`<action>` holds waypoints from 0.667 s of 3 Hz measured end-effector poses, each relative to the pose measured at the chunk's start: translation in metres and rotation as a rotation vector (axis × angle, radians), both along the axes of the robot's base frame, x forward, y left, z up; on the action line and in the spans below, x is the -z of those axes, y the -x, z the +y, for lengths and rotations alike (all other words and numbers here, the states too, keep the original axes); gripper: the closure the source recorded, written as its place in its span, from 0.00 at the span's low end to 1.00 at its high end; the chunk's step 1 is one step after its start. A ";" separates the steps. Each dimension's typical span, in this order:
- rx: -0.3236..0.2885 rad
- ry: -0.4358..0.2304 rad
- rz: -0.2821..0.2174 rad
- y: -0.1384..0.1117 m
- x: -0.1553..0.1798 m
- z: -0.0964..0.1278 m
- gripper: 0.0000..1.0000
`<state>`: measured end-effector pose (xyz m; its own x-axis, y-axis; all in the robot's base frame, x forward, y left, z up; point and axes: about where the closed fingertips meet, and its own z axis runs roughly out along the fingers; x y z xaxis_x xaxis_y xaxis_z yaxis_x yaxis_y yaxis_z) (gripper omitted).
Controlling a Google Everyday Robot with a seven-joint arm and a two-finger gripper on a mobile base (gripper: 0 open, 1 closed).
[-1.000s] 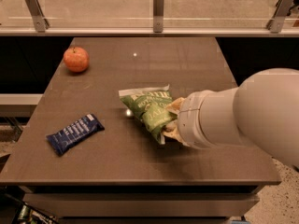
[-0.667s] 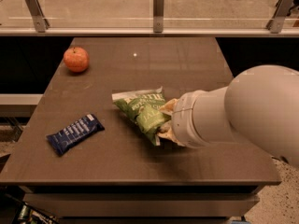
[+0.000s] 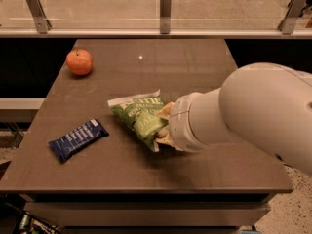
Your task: Move green jalapeno chip bag near rxbar blueberry
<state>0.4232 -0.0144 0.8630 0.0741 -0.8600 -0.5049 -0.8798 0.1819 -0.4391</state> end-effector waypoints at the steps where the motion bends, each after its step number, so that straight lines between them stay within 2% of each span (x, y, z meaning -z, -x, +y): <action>1: -0.002 0.000 -0.001 0.000 0.000 0.001 0.59; 2: -0.005 0.001 -0.001 0.001 -0.001 0.002 0.36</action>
Offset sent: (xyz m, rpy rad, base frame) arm -0.0002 0.0011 0.0003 -0.0003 -0.0006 0.0022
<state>0.4227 -0.0120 0.8636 0.0789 -0.8600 -0.5041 -0.8800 0.1775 -0.4405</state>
